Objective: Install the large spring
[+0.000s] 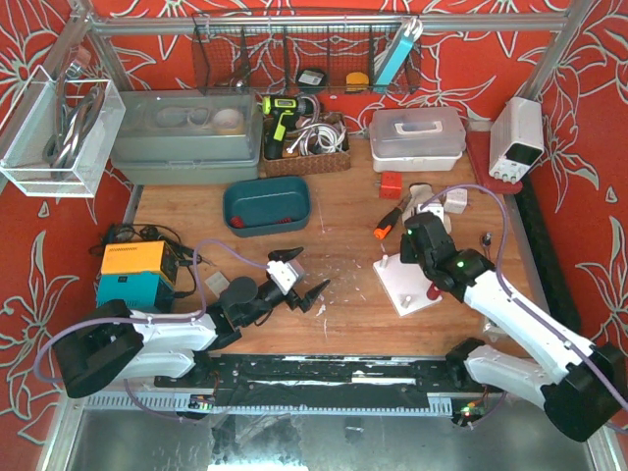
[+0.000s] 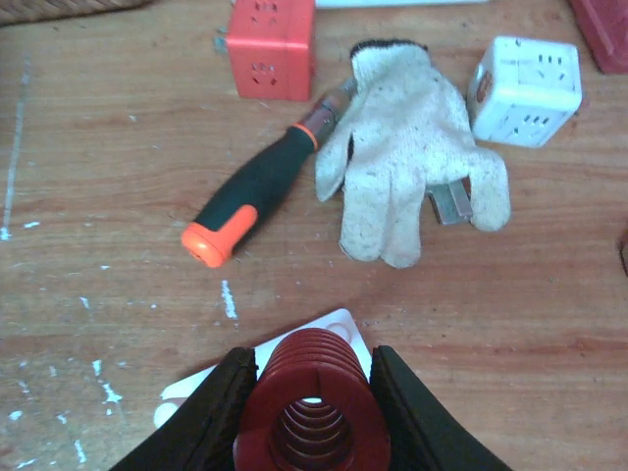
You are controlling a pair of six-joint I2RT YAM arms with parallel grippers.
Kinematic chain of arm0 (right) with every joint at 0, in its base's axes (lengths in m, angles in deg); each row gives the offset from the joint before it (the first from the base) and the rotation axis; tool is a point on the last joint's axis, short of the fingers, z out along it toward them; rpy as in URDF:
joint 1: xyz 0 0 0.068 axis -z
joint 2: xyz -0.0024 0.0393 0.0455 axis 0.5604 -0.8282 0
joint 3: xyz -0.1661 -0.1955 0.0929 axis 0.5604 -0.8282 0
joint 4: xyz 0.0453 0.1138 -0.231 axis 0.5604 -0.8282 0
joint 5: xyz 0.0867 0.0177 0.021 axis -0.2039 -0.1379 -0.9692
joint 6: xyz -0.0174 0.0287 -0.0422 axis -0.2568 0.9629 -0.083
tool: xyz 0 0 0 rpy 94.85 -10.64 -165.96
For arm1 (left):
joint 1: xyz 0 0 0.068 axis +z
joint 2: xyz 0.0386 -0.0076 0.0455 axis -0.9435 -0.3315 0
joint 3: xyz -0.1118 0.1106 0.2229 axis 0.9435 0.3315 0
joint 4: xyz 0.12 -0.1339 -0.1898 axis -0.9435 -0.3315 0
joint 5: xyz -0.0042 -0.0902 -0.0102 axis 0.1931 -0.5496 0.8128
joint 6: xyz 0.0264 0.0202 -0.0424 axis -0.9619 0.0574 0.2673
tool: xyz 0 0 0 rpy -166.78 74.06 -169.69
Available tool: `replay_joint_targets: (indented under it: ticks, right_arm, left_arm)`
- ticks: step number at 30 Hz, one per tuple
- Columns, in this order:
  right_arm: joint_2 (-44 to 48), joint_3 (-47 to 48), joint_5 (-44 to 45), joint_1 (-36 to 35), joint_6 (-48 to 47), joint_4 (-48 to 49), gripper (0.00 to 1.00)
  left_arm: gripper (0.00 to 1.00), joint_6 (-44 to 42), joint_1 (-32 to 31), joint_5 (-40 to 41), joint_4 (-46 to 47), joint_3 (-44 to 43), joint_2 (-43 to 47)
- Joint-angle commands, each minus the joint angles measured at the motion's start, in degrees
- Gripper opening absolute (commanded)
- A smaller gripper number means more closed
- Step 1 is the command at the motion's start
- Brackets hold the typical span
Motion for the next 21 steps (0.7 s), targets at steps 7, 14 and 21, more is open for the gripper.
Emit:
replay_joint_targets:
  ticks: [7, 14, 21]
  right_arm:
    - [-7.2, -0.7, -4.6, 6.4, -1.9, 4.3, 0.0]
    - [-10.5, -0.3, -7.7, 9.4, -2.4, 5.4, 0.0]
    - [-13.6, -0.5, -8.2, 10.4, -2.6, 6.6, 0.0]
  left_arm:
    - [1.0, 0.3, 0.1, 0.8, 0.5, -1.2, 1.9]
    - [1.0, 0.7, 0.0, 0.9, -0.2, -1.3, 2.9]
    - [1.0, 0.6, 0.1, 1.4, -0.2, -1.2, 3.0]
